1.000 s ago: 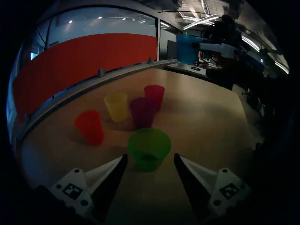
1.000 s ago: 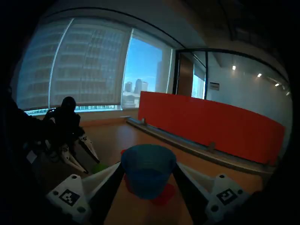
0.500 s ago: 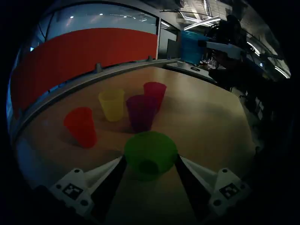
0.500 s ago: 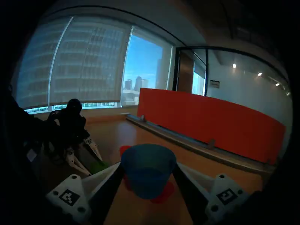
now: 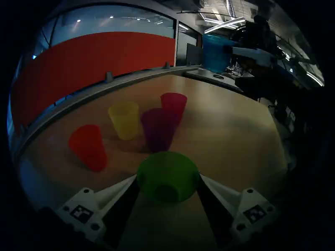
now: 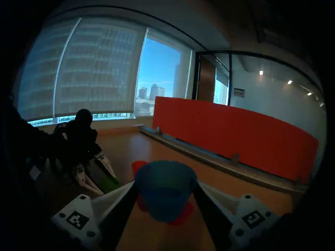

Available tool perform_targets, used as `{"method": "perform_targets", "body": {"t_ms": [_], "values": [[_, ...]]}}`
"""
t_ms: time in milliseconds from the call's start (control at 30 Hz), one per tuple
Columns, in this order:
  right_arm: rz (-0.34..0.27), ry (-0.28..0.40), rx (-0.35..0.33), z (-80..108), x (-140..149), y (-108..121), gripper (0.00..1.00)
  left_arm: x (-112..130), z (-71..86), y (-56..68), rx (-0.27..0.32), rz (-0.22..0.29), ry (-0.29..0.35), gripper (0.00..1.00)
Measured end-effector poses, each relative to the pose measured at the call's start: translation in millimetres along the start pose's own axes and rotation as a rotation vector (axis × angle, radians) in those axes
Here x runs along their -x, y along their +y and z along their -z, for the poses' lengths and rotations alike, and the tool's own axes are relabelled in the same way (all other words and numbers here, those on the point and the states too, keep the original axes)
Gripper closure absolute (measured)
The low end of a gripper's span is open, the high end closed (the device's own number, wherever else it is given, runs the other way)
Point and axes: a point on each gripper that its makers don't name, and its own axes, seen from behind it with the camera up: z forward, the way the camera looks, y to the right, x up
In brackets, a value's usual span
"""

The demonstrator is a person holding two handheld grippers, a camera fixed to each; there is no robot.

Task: Pour water

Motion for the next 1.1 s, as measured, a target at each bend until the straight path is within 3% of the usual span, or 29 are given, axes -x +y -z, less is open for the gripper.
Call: {"method": "perform_targets", "body": {"t_ms": [200, 367, 767, 1100], "values": [[-0.002, 0.003, 0.002, 1.7, 0, 0, 0.10, -9, 5.1, 2.3, 0.002, 0.004, 0.027, 0.12], [-0.003, 0.008, 0.006, 3.4, -5, -1, 0.10, -31, 17.2, 2.5, -0.004, 0.021, 0.084, 0.13], [0.001, 0.023, 0.013, 11.3, -22, -5, 0.10, -102, 68.0, -3.9, -0.076, -0.022, 0.261, 0.11], [0.003, 0.038, 0.008, 14.5, -34, -11, 0.10, -143, 97.4, 6.5, -0.049, 0.008, 0.385, 0.11]]}}
